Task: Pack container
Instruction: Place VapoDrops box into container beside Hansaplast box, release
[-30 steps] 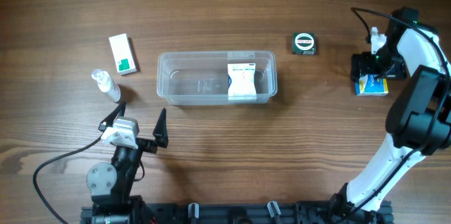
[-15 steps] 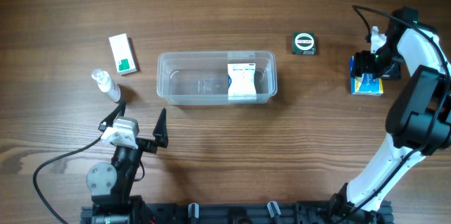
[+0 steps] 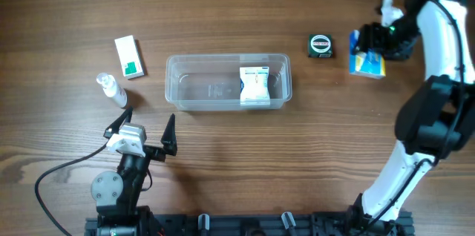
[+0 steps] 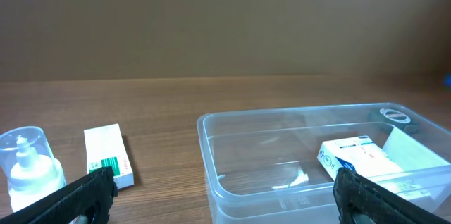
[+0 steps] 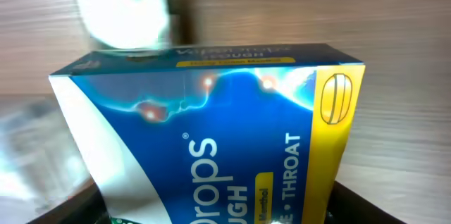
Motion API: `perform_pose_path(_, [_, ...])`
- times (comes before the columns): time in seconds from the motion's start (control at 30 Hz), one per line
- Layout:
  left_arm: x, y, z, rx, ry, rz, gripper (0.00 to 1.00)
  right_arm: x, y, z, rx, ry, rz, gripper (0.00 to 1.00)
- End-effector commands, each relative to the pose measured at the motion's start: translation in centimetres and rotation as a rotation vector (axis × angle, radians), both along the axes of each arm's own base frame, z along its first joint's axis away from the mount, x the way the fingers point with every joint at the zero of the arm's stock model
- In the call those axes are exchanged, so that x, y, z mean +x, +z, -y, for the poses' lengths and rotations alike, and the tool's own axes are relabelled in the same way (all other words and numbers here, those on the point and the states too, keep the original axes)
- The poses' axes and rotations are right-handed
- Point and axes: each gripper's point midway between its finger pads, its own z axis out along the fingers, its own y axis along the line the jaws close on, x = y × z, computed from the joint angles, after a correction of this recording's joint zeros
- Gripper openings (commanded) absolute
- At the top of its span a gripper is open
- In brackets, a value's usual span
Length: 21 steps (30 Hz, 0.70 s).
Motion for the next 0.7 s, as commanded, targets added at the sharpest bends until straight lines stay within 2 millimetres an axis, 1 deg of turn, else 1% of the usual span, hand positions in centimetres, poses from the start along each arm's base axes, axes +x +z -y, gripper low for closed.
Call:
perform_pose_path(0.0, [0.0, -0.1, 0.0, 0.014, -0.004, 0.003, 1.00, 0.8, 5.1, -7.3, 0.124, 0.026, 0.086, 0.78])
perform_pose_path(0.03, [0.0, -0.1, 0.0, 0.014, -0.004, 0.003, 1.00, 0.6, 5.6, -9.0, 0.138, 0.029, 0.083, 0.78])
perform_pose_path(0.1, [0.0, -0.1, 0.0, 0.014, -0.004, 0.003, 1.00, -0.5, 6.2, -14.7, 0.171, 0.058, 0.047, 0.78])
perform_pose_path(0.13, [0.0, -0.1, 0.0, 0.014, -0.004, 0.003, 1.00, -1.0, 6.1, -16.1, 0.172, 0.072, 0.034, 0.77])
perform_pose_path(0.2, [0.0, -0.1, 0.0, 0.014, -0.004, 0.003, 1.00, -2.5, 6.1, -20.0, 0.176, 0.116, 0.003, 0.78])
perform_pose_path(0.27, [0.0, -0.1, 0.0, 0.014, -0.004, 0.003, 1.00, -3.7, 6.1, -22.9, 0.174, 0.141, -0.018, 0.78])
perform_pose_path(0.37, [0.0, -0.1, 0.0, 0.014, -0.004, 0.003, 1.00, -5.0, 6.0, -25.4, 0.161, 0.143, -0.041, 0.78])
perform_pose_path(0.43, [0.0, -0.1, 0.0, 0.014, -0.004, 0.003, 1.00, -5.8, 5.8, -26.5, 0.130, 0.132, -0.052, 0.78])
perform_pose_path(0.53, [0.0, -0.1, 0.0, 0.014, -0.004, 0.003, 1.00, -6.0, 5.1, -26.5, -0.003, 0.112, -0.016, 0.79])
perform_pose_path(0.57, [0.0, -0.1, 0.0, 0.014, -0.004, 0.003, 1.00, -5.9, 4.8, -26.5, -0.050, 0.106, -0.002, 0.81])
perform_pose_path(0.67, [0.0, -0.1, 0.0, 0.014, -0.004, 0.003, 1.00, -5.8, 4.1, -27.0, -0.105, 0.103, 0.021, 0.81])
